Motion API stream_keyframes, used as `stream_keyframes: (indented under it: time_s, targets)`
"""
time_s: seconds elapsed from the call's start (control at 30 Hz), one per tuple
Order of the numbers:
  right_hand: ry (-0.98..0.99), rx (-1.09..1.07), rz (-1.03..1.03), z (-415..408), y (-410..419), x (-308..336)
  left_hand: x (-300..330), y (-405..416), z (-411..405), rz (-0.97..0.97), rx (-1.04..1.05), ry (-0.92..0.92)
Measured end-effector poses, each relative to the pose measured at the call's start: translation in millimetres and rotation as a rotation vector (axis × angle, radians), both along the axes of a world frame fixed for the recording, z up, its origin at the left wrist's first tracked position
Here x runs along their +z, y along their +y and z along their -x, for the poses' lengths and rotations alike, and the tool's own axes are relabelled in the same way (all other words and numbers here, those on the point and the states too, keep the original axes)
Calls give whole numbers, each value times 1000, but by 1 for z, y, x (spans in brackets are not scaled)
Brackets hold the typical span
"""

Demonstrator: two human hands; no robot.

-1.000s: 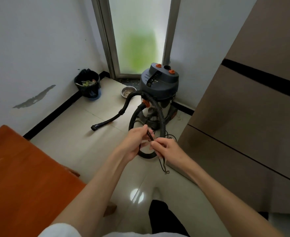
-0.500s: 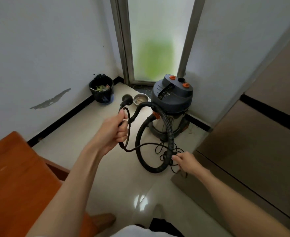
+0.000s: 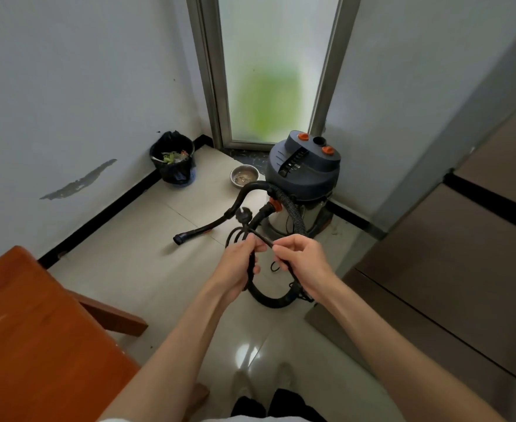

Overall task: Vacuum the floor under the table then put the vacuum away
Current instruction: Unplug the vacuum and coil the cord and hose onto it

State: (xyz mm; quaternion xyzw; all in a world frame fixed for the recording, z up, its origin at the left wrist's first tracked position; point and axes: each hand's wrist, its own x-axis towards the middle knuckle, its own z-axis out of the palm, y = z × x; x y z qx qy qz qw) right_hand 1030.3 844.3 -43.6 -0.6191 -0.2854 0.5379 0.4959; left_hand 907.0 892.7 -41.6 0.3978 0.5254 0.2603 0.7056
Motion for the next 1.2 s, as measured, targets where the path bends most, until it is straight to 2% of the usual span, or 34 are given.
stream_keyframes:
  time_s: [0.1, 0.17, 0.23, 0.33, 0.4, 0.5, 0.6, 0.67, 0.73, 0.8, 0.87, 0.9, 0.93, 1.03, 1.2]
  targets:
    - [-74, -21, -59, 7, -3, -3, 12, 7, -5, -103, -58, 25]
    - [-137, 69, -83, 7, -3, -7, 19, 12, -7, -152, -68, 1]
    - [-302, 236, -55, 4, -2, -16, 29, 20, -8, -121, -31, -148]
    - [-657, 468, 114, -11, -5, -47, 53, 38, 0, -17, 67, -447]
    - [-703, 528, 269, -31, -12, -72, 70, 52, 15, 22, 163, -590]
    - [-664, 491, 418, -54, -22, -92, 84, 67, 41, -10, 228, -600]
    - [-672, 365, 470, -57, -17, -95, 76, 65, 57, -132, 157, -374]
    - [-626, 378, 544, -54, -7, -86, 60, 56, 61, -242, 58, -151]
    - [-392, 366, 552, -48, 4, -69, 38, 44, 62, -307, -61, 39]
    - [10, 240, 442, -42, 16, -42, 13, 29, 62, -325, -171, 186]
    - [347, 123, 295, -35, 27, -11, -5, 15, 58, -304, -219, 247]
    - [427, 84, 236, -31, 30, 2, -11, 10, 55, -284, -206, 247]
    - [438, 74, 187, -27, 31, 13, -12, 6, 51, -270, -183, 242]
    - [227, 189, 124, -18, 25, 32, -9, 3, 36, -257, -130, 206]
    - [25, 262, 107, -5, 11, 36, 7, 13, 21, -159, -120, 23]
